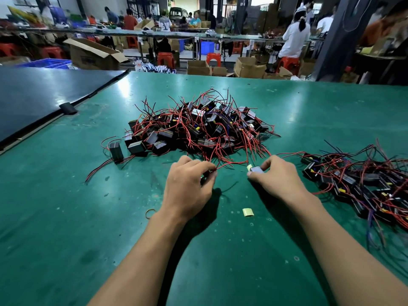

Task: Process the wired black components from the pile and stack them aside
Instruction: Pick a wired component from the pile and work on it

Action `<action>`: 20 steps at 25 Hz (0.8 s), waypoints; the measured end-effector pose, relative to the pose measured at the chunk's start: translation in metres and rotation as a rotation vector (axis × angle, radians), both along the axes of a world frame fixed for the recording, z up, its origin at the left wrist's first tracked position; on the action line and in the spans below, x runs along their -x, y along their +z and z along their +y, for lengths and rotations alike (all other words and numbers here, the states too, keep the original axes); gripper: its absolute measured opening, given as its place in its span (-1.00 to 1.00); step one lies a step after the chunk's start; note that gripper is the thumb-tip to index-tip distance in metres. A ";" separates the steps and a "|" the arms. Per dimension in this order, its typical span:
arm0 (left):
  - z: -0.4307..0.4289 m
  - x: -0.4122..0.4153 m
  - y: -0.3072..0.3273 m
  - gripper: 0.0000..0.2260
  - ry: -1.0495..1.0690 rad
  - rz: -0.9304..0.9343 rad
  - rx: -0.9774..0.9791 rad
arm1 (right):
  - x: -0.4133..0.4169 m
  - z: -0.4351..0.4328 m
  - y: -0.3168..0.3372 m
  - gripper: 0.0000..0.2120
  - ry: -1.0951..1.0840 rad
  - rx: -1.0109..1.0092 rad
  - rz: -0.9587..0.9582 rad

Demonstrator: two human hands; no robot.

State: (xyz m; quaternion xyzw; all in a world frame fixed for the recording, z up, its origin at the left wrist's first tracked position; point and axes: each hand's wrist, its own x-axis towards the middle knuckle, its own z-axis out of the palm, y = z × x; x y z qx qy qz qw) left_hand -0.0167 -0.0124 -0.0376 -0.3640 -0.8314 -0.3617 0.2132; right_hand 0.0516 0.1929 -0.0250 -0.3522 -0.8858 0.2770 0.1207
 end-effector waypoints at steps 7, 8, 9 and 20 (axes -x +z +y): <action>0.006 -0.008 -0.005 -0.90 -0.047 -0.058 0.028 | 0.005 0.017 -0.008 -0.63 -0.061 -0.188 0.013; 0.007 -0.007 -0.005 -0.90 -0.042 -0.063 0.038 | 0.006 0.016 -0.008 -0.64 -0.061 -0.233 -0.008; 0.007 -0.007 -0.005 -0.90 -0.036 -0.070 0.047 | 0.007 0.016 -0.008 -0.66 -0.059 -0.269 -0.014; 0.008 -0.004 -0.004 -0.86 -0.034 -0.150 0.053 | 0.046 0.054 0.021 -0.57 -0.334 0.020 0.499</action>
